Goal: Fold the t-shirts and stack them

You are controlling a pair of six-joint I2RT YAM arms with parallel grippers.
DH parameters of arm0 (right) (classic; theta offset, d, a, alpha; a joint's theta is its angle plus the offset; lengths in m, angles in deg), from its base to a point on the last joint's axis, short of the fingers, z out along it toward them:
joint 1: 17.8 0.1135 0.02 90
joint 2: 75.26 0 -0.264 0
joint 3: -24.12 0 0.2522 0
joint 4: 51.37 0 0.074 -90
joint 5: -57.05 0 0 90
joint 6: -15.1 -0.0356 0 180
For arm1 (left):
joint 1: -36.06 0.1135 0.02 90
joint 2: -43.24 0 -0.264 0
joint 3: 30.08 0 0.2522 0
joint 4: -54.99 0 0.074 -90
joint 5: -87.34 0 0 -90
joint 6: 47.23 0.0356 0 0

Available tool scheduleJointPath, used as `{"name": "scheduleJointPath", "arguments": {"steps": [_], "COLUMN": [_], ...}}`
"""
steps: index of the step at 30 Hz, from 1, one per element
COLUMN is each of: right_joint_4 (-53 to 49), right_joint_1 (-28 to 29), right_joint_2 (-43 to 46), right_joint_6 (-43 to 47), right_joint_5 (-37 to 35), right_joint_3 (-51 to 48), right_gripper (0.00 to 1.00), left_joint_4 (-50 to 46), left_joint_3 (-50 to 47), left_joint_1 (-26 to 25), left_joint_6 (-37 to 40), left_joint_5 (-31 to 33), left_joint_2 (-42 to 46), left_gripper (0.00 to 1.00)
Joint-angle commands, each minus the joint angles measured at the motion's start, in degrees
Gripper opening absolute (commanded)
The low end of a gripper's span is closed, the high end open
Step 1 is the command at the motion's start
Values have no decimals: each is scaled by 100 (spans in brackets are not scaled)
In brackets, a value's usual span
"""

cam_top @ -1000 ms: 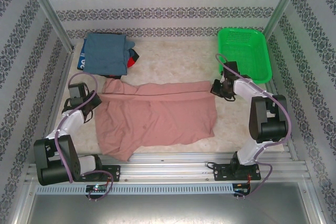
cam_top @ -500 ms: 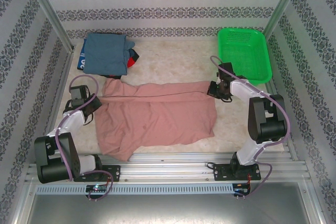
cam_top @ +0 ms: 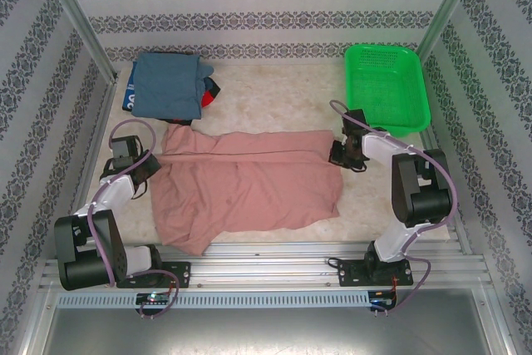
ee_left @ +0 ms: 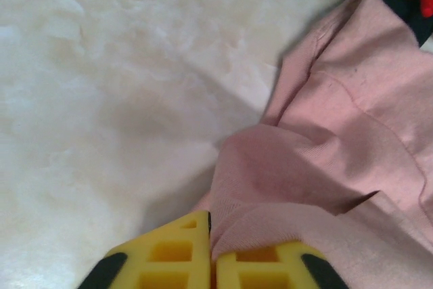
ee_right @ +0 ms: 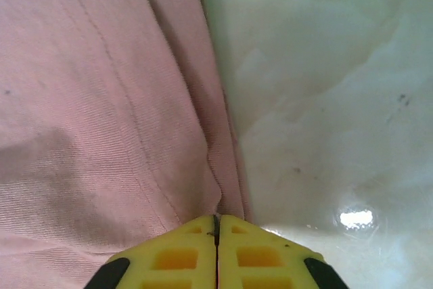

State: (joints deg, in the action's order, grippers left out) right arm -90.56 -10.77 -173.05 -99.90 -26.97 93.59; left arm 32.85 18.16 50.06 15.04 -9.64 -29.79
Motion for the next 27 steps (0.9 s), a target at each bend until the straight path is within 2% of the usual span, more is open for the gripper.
{"name": "scheduleJointPath", "arguments": {"steps": [1,3,4,6,7,8,12,15,18,22,25,27], "right_joint_4": [-261,-367,-407,-425,-457,-496,-448,-126,-8,-222,-382,-369], "right_joint_1": [44,39,44,40,44,40,67,98,121,378,578,677], "right_joint_2": [238,339,429,585,647,714,1215,1615,1416,573,31,-160], "right_joint_6": [120,107,80,68,50,9,-202,-420,-607,-656,-699,-742], "right_joint_5": [-271,-386,-431,-440,-448,-449,-249,123,721,1324,1345,1366], "right_joint_3": [-147,-147,-156,-190,-185,-179,-183,-121,267,1027,1324,1381], "right_gripper": [20,28,38,43,45,46,46,53,55,55,53,53], "left_joint_4": [-518,-691,-738,-810,-876,-1000,-1471,-1657,-1449,-1060,-1188,-1163], "left_joint_3": [144,199,224,226,226,239,524,1019,1364,1629,1963,2117], "left_joint_1": [94,94,96,94,96,94,95,85,-7,-245,-680,-846], "left_joint_6": [-185,-319,-376,-518,-606,-700,-883,-714,-559,-582,-231,-91], "left_joint_5": [236,318,304,298,326,417,975,1124,641,-546,-862,-1304], "left_joint_2": [12,117,188,355,451,553,1130,1288,1089,438,-133,-480], "left_gripper": [19,24,29,52,60,64,70,71,73,73,71,71]}}
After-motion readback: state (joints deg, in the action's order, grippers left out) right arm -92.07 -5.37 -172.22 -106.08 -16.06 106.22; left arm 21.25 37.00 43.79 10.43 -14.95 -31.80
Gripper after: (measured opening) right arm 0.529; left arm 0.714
